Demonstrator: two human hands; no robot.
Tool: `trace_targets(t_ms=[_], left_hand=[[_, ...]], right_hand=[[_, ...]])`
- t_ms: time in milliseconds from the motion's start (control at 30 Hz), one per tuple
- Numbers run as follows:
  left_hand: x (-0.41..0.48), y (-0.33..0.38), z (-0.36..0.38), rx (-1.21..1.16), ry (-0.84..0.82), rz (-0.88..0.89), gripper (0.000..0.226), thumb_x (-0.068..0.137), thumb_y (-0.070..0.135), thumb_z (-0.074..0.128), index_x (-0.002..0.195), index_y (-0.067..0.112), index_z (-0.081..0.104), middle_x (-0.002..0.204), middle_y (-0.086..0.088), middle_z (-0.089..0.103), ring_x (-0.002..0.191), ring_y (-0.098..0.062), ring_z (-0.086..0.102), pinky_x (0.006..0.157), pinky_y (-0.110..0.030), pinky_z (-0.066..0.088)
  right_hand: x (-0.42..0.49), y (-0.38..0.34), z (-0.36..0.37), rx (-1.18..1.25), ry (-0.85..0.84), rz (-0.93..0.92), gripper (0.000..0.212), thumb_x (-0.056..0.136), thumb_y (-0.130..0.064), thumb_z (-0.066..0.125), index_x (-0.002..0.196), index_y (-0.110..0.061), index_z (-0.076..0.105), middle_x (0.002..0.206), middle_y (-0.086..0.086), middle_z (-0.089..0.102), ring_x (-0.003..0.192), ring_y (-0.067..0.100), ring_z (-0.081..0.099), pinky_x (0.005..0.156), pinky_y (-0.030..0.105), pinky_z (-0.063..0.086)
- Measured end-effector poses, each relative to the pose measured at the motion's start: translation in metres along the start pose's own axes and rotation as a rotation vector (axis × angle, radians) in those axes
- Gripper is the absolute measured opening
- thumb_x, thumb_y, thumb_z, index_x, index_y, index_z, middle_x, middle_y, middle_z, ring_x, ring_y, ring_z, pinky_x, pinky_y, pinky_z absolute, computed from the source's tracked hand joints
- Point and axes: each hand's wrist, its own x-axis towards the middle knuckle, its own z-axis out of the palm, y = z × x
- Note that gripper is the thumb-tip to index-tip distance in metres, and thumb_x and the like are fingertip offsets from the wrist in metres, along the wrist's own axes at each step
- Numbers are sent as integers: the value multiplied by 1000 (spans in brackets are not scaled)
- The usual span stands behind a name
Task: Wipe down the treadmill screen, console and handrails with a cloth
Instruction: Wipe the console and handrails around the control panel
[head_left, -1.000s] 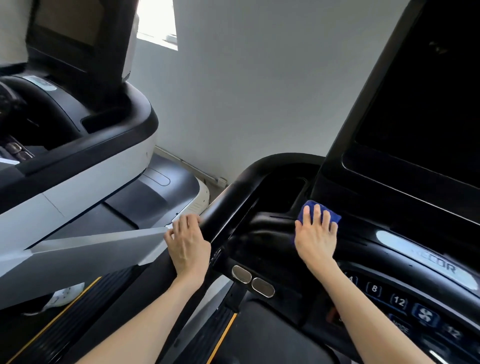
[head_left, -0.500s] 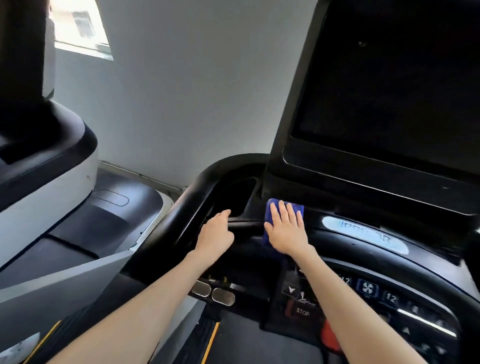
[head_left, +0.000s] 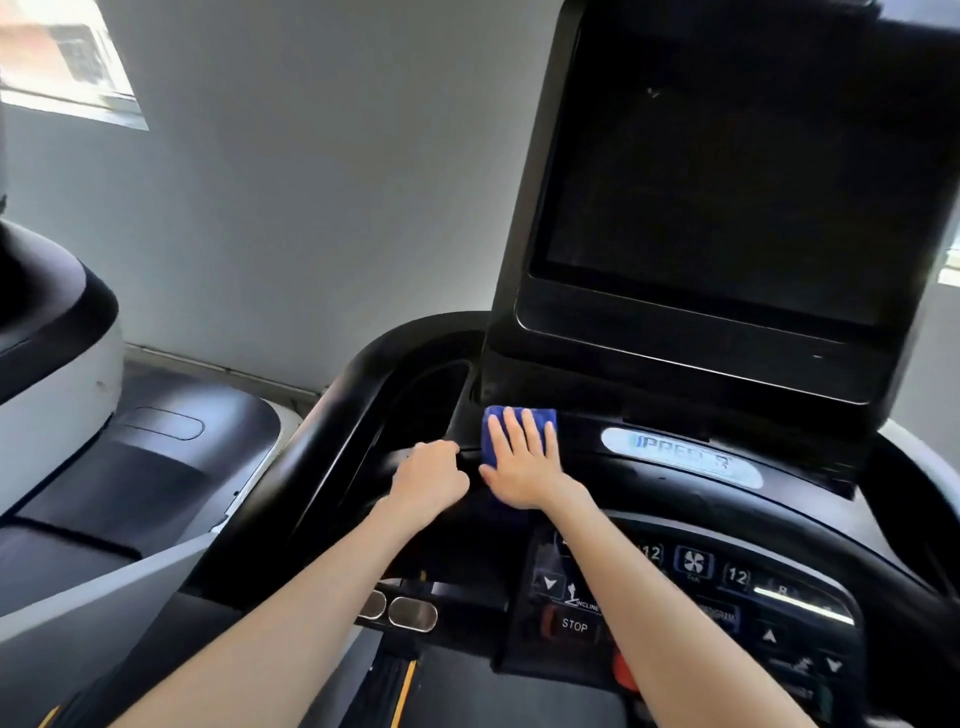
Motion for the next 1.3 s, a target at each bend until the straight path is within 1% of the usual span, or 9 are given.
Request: trace_targets(t_ms=[67,167,300,433,600,867,1000,1167,1300], left_hand=[[3,6,-5,57,-3,17,35,84,10,48,118,11,59,117,-11,62,106,-28,58,84,-35,48],[4,18,-11,212,6,14,31,87,12,47,116,10,56,117,-8,60,109,-27,56,91,-36,43],[12,42,-8,264,35,98,34,83,7,46,116,13,54,119,-6,57,110,-26,53,93,-36,37],[14,79,-7,139,-77,240,47,85,0,42,128,16,50,129,-4,53,114,-28,53,95,-34,41],[12,115,1,137,-142,368,57,84,-1,41,139,15,41,136,-6,50,121,-28,49,100,-36,39],[22,145,13,286,-235,426,61,88,16,52,145,14,30,148,-4,37,132,-24,40,105,-37,36],[15,158,29,327,-282,448,72,89,25,55,150,16,17,155,-1,26,138,-22,32,111,-37,30],[-2,175,43,250,-308,408,56,92,19,50,145,17,32,149,-3,37,129,-25,44,108,-34,35],[-5,188,52,164,-242,322,56,88,3,37,142,18,38,150,-5,36,129,-28,43,105,-32,37]], right_hand=[[6,-11,-2,1,-43,-41,68,100,-41,29,149,-18,-11,156,5,-19,142,23,-22,113,44,-15],[-3,11,-7,11,-18,-47,67,100,-43,28,149,-20,-10,157,2,-16,143,20,-18,114,41,-12],[-37,90,-14,130,34,211,64,100,-45,24,149,-24,-10,156,-3,-18,143,16,-18,115,38,-10],[-77,164,-18,242,16,446,61,101,-40,23,149,-23,-11,156,-3,-17,143,15,-18,115,37,-10],[-74,157,-16,202,16,416,66,100,-42,26,148,-22,-14,155,-2,-21,141,17,-23,114,39,-14],[-62,146,-16,152,39,162,67,100,-44,27,148,-22,-14,156,-3,-19,141,15,-22,113,37,-15],[-86,194,-13,238,41,267,63,100,-42,26,148,-27,-13,156,-6,-19,141,12,-21,113,40,-16],[-126,266,0,347,79,429,61,101,-39,25,149,-27,-11,156,-5,-17,142,11,-19,115,39,-14],[-117,264,0,312,90,439,63,101,-36,24,149,-16,-11,156,3,-17,143,20,-18,114,40,-12]])
